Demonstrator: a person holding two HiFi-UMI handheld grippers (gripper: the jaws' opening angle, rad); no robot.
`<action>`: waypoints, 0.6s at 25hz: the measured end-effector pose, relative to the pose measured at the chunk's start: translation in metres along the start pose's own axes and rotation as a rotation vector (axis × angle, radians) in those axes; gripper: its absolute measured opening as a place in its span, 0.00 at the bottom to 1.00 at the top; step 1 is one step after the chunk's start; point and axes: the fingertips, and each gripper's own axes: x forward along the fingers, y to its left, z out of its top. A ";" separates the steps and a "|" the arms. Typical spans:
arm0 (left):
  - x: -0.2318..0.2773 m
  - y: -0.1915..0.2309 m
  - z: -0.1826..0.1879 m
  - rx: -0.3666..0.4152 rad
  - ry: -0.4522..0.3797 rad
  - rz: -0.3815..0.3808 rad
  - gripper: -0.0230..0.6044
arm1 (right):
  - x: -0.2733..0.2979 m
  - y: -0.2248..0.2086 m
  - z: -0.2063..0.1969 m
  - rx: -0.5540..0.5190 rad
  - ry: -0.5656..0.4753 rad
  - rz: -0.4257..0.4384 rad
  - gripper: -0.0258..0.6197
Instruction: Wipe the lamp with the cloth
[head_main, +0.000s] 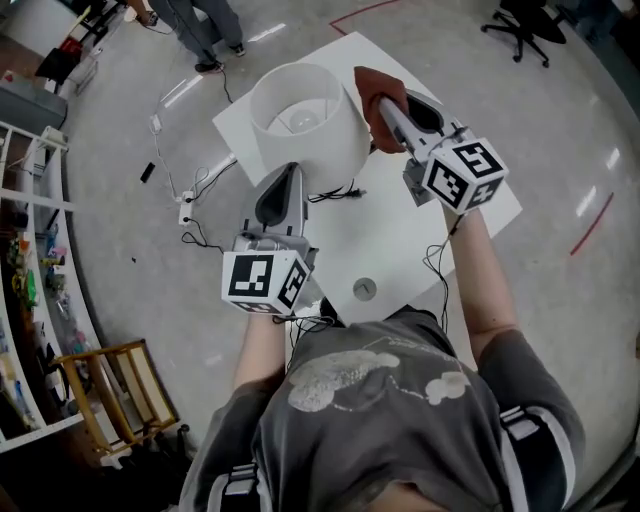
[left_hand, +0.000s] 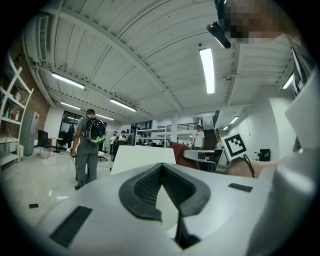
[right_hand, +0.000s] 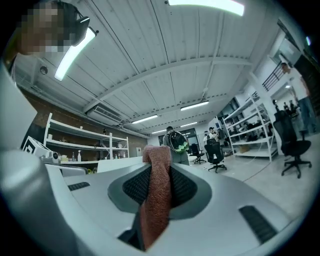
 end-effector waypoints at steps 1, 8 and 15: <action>0.001 0.001 0.001 0.003 -0.001 0.013 0.05 | 0.006 0.000 0.002 -0.011 0.001 0.016 0.17; 0.005 0.009 -0.008 0.008 0.003 0.078 0.05 | 0.038 -0.001 -0.006 -0.032 0.031 0.090 0.17; 0.006 0.008 -0.023 -0.009 0.029 0.106 0.05 | 0.038 -0.012 -0.035 0.004 0.081 0.088 0.17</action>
